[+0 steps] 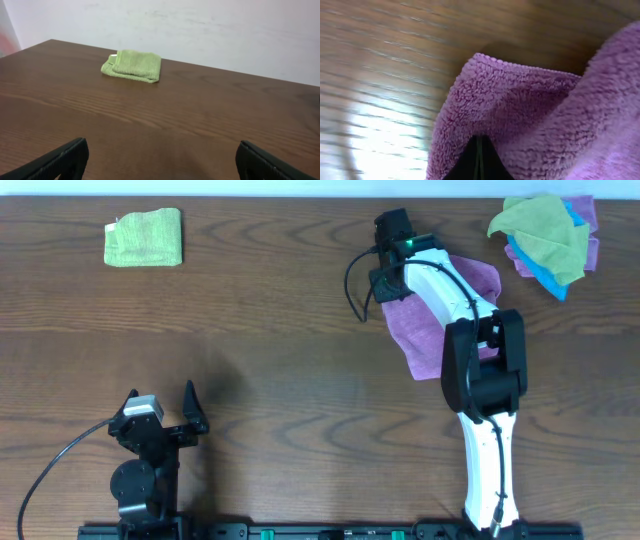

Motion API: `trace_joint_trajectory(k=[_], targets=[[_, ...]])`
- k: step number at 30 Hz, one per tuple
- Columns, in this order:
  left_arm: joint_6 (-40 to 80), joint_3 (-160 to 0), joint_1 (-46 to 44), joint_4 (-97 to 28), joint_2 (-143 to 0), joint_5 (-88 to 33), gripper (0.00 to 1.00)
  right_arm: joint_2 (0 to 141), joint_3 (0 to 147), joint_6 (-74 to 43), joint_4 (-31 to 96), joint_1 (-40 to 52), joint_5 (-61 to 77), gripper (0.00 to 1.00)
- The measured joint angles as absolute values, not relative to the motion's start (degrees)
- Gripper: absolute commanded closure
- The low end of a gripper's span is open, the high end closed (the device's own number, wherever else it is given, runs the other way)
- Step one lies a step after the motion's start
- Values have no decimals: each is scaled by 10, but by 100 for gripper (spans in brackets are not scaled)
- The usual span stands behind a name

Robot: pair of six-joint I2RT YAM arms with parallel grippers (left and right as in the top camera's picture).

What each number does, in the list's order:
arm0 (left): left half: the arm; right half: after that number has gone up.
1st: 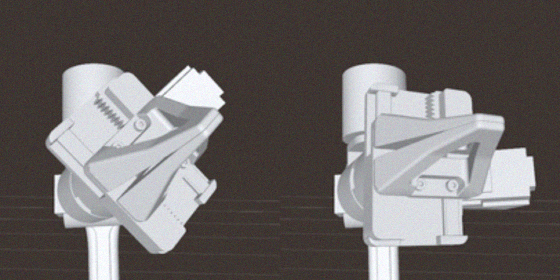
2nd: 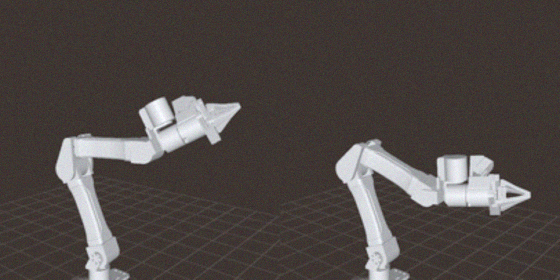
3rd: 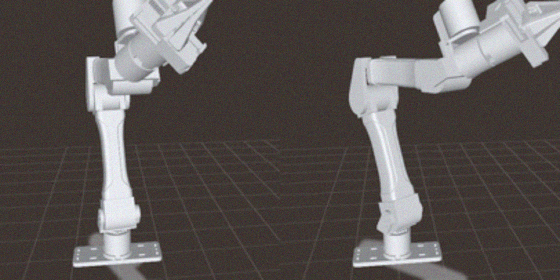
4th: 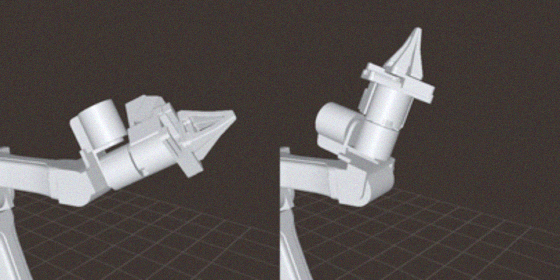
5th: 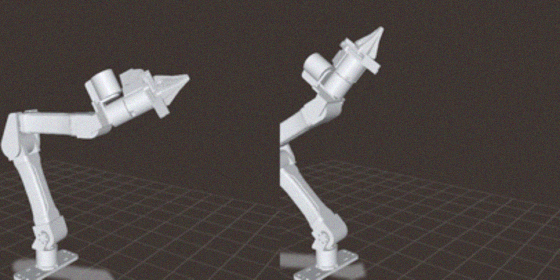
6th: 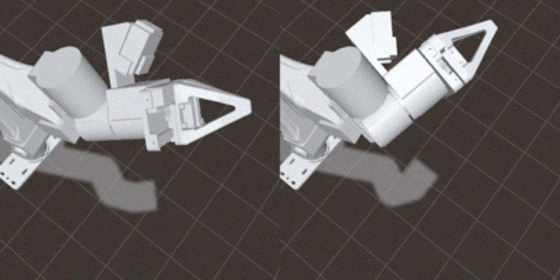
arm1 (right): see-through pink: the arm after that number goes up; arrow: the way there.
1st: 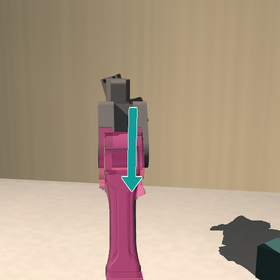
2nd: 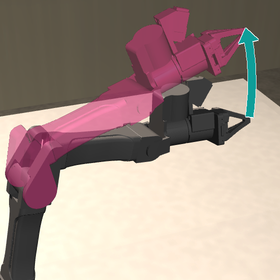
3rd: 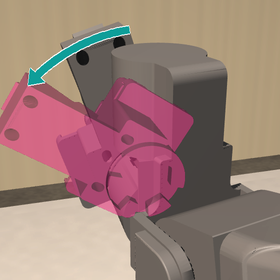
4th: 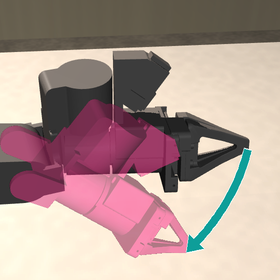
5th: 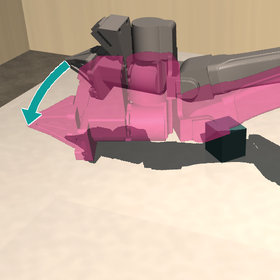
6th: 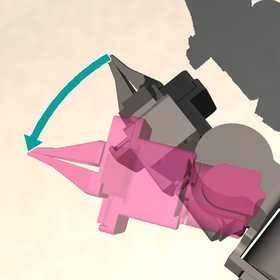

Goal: Fold the cloth

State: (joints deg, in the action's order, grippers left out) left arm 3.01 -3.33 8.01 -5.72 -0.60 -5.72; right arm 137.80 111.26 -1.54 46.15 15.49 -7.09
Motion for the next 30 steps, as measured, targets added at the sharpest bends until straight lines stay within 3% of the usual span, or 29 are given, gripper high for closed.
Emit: trace_joint_trajectory(k=[30], targets=[[30,-33,80,-57,-6,-57,4,1386,1148,-34,498,373,182,98]])
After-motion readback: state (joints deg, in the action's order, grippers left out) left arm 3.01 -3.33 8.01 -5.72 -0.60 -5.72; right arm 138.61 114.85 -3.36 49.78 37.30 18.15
